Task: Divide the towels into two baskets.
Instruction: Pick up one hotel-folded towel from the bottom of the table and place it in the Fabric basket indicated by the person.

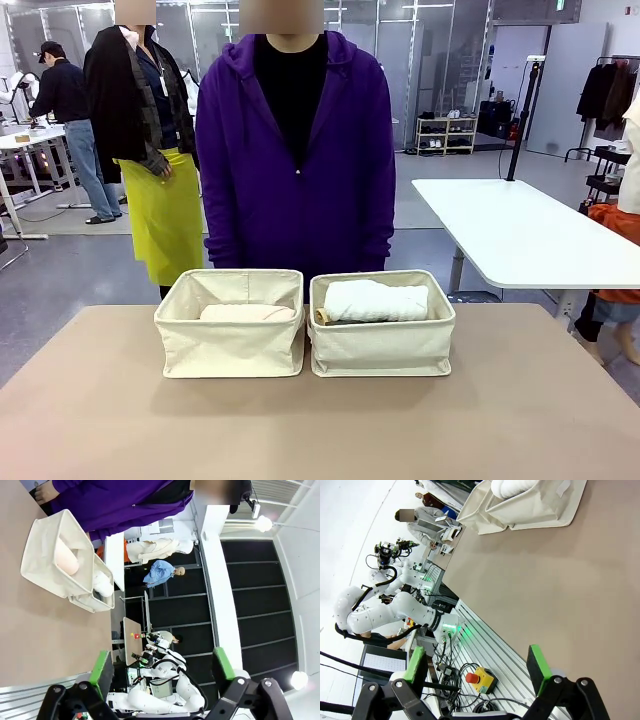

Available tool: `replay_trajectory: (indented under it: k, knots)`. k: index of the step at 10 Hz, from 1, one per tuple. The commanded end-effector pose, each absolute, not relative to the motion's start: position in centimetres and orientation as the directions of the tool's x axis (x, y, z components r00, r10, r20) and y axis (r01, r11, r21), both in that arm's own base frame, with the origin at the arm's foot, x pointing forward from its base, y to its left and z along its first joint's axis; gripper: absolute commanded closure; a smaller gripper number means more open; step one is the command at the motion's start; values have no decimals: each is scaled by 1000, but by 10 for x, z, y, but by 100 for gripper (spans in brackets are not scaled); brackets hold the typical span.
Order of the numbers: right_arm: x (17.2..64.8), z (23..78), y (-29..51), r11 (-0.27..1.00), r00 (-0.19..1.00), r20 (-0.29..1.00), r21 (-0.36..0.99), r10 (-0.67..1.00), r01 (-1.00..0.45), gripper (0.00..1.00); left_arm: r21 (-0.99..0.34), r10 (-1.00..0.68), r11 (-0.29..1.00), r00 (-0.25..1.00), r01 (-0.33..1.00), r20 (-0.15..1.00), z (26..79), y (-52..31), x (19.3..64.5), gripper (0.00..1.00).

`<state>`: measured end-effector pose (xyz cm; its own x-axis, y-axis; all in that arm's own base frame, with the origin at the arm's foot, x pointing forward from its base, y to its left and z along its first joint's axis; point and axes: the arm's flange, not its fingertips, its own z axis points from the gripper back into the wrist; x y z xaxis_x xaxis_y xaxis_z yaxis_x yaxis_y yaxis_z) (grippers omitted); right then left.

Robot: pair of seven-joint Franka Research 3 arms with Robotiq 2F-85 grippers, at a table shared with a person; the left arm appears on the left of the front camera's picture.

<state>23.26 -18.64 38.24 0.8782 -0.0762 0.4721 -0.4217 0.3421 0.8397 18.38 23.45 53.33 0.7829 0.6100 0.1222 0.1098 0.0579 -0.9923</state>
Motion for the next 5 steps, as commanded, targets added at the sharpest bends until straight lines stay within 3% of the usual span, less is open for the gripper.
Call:
replay_trajectory:
  k: [1, 5]
  knots:
    - [230, 386, -185, 337, 872, 482, 837, -85, -430, 0, -992, 602, 52, 789, 114, 123, 534, 236, 181, 0]
    - [230, 386, -185, 337, 872, 482, 837, -85, -430, 0, -992, 602, 52, 789, 114, 123, 534, 236, 181, 0]
